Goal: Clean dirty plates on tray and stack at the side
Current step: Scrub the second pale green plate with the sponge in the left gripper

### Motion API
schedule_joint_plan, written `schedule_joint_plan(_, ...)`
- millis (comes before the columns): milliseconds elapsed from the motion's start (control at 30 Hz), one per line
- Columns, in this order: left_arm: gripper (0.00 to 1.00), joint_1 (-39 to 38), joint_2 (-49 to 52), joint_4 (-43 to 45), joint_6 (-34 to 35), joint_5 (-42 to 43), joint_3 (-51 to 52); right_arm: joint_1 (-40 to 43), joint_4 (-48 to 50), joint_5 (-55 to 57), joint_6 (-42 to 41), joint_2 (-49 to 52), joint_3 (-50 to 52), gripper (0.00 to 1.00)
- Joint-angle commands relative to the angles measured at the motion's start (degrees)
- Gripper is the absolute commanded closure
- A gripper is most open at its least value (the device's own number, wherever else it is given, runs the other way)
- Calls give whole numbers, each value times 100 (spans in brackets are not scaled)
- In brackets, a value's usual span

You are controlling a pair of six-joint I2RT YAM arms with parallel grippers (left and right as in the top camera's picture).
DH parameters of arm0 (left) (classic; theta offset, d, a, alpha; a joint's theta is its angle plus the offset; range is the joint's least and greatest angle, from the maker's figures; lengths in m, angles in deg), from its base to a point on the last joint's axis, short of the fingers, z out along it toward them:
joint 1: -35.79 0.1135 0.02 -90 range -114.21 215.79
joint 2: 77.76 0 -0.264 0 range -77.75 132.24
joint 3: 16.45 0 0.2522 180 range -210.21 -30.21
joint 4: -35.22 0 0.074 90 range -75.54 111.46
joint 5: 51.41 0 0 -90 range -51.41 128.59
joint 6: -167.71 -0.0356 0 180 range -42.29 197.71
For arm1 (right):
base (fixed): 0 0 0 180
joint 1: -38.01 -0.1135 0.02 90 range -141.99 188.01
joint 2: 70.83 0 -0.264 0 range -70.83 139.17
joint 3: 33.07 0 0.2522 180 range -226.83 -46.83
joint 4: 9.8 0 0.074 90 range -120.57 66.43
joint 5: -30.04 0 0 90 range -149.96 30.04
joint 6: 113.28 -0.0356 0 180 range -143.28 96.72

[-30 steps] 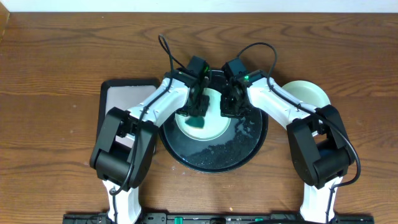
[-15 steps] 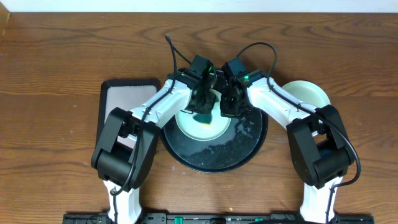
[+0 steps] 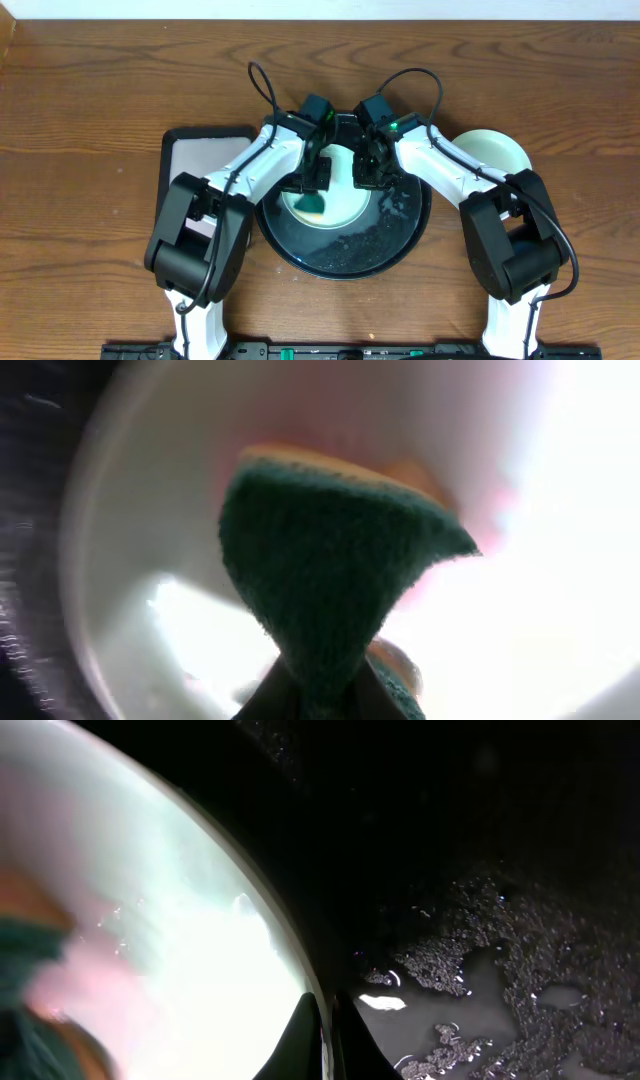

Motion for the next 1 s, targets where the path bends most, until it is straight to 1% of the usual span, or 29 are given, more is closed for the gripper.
schedule_joint_plan(0, 93, -72, 66, -66, -573, 1528, 101, -59, -31, 118, 39, 61, 2, 99)
schedule_joint_plan(100, 93, -72, 66, 334, -603, 1585, 101, -59, -31, 118, 42, 61, 2, 99)
schedule_joint_plan(200, 93, -68, 66, 933, -603, 1576, 101, -59, -35, 118, 42, 61, 2, 99)
schedule_joint_plan(267, 92, -61, 66, 1307, -599, 1432, 101, -59, -33, 118, 44, 61, 2, 99)
schedule_joint_plan(333, 93, -61, 66, 1526, -562, 942, 98, -59, -33, 118, 44, 61, 2, 99)
schedule_joint_plan(433, 93, -50, 63, 1502, 101, -356, 96, -59, -48, 118, 44, 61, 2, 99)
schedule_joint_plan(500, 93, 2, 24, 1233, 457, -979, 24, -59, -52, 118, 44, 61, 2, 99)
schedule_joint_plan(567, 92, 111, -90, 837, 623, -1274, -140, -59, -48, 118, 44, 61, 2, 99)
schedule_joint_plan(700, 93, 413, -509, 199, 719, -1252, -501, -59, -39, 118, 44, 61, 2, 99)
schedule_joint_plan(767, 93, 557, -831, -44, 715, -927, -660, -59, -42, 103, 81, 61, 2, 99)
schedule_joint_plan(867, 93, 767, -1443, -219, 713, -442, -745, -50, -44, -63, 299, 61, -4, 99)
schedule_joint_plan(967, 93, 940, -1974, -348, 708, -413, -745, -15, -48, -404, 564, 33, -31, 99)
